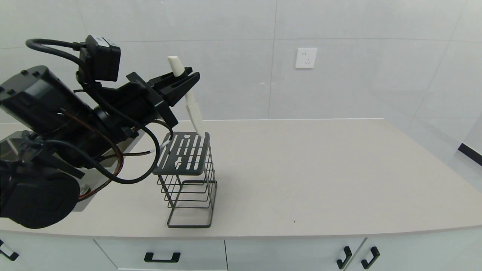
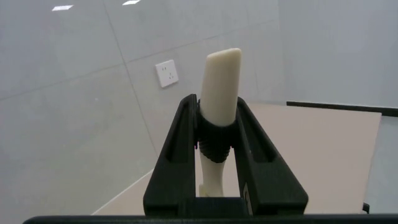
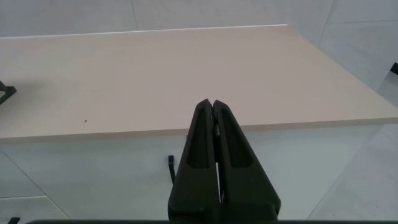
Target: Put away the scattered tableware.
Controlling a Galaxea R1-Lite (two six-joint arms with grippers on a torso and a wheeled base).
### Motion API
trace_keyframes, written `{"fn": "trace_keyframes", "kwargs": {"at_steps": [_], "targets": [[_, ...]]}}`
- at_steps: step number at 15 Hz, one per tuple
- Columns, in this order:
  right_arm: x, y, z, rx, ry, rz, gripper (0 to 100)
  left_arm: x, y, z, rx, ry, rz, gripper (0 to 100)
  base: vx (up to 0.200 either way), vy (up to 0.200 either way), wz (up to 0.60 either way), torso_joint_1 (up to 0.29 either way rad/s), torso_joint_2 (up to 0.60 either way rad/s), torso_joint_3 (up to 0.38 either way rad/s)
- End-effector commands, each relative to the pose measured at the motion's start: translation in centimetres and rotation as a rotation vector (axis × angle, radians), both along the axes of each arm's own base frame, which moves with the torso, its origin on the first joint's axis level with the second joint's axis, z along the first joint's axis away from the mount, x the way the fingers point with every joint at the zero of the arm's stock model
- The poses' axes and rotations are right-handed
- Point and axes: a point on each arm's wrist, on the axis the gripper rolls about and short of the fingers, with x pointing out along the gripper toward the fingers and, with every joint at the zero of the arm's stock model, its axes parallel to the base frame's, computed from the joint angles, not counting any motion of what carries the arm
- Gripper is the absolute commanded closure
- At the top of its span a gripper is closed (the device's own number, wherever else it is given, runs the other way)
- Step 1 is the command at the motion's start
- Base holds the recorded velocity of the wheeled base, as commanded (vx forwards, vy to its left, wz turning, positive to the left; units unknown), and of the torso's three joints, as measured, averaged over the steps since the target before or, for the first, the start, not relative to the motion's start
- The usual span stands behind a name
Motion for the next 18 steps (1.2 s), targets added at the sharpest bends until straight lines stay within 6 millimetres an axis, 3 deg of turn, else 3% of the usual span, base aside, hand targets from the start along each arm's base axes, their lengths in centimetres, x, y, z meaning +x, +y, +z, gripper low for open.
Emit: {"fn": "trace_keyframes", "kwargs": {"at_steps": [1, 11, 18], "targets": [[0.0, 0.0, 0.0, 0.0, 0.002, 0.0, 100, 0.2, -0.3, 0.2, -0.03, 0.007, 0.055, 100, 0.0, 0.0, 0.0, 0.0, 0.0, 0.0], [0.0, 0.0, 0.0, 0.003, 0.002, 0.0, 100, 0.0, -0.4, -2.0, 0.025, 0.041, 0.093, 100, 0.0, 0.0, 0.0, 0.0, 0.0, 0.0], [0.0, 0.0, 0.0, 0.003, 0.002, 0.0, 100, -0.3, -0.8, -1.8, 0.026, 0.019, 0.084, 100, 0.0, 0.0, 0.0, 0.0, 0.0, 0.0]]}}
